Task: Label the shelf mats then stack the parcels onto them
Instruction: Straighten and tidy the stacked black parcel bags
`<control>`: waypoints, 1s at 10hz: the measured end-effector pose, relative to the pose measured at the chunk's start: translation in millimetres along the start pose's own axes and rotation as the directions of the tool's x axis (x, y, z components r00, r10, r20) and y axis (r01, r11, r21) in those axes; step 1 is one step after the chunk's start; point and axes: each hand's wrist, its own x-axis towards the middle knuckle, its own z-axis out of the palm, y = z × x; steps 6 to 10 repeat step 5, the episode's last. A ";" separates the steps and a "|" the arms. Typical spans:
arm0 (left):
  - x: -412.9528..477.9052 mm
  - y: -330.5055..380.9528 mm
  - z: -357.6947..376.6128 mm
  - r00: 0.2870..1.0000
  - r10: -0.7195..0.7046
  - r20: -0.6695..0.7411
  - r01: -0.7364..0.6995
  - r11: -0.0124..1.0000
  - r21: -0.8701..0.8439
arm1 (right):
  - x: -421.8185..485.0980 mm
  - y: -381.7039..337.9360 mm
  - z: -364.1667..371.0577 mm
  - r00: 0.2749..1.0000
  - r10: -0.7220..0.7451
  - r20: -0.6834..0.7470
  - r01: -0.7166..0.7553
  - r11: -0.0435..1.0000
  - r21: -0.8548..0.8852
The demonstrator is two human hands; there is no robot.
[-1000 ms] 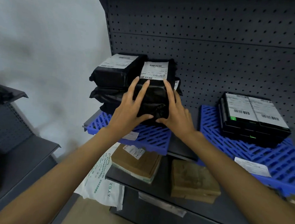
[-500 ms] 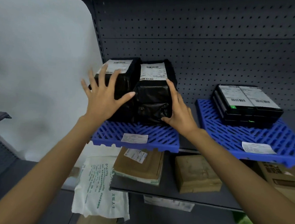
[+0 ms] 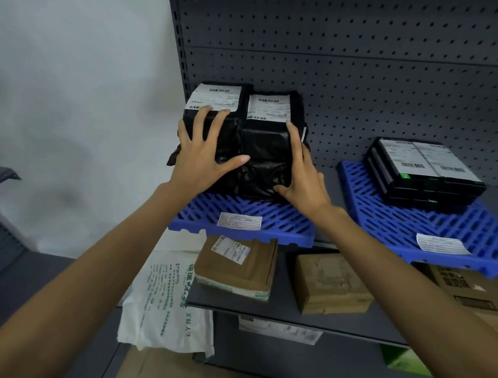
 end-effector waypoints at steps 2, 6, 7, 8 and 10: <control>1.2 4.6 -10.1 0.995 -0.060 0.076 0.060 0.998 0.010 | -2.9 8.0 -24.3 0.993 -0.094 0.075 0.091 0.995 0.049; -19.4 82.2 -22.4 0.999 0.027 -0.019 -0.023 0.983 0.182 | -45.5 42.1 -82.4 0.980 -0.117 0.163 0.128 0.990 -0.056; -19.4 82.2 -22.4 0.999 0.027 -0.019 -0.023 0.983 0.182 | -45.5 42.1 -82.4 0.980 -0.117 0.163 0.128 0.990 -0.056; -19.4 82.2 -22.4 0.999 0.027 -0.019 -0.023 0.983 0.182 | -45.5 42.1 -82.4 0.980 -0.117 0.163 0.128 0.990 -0.056; -19.4 82.2 -22.4 0.999 0.027 -0.019 -0.023 0.983 0.182 | -45.5 42.1 -82.4 0.980 -0.117 0.163 0.128 0.990 -0.056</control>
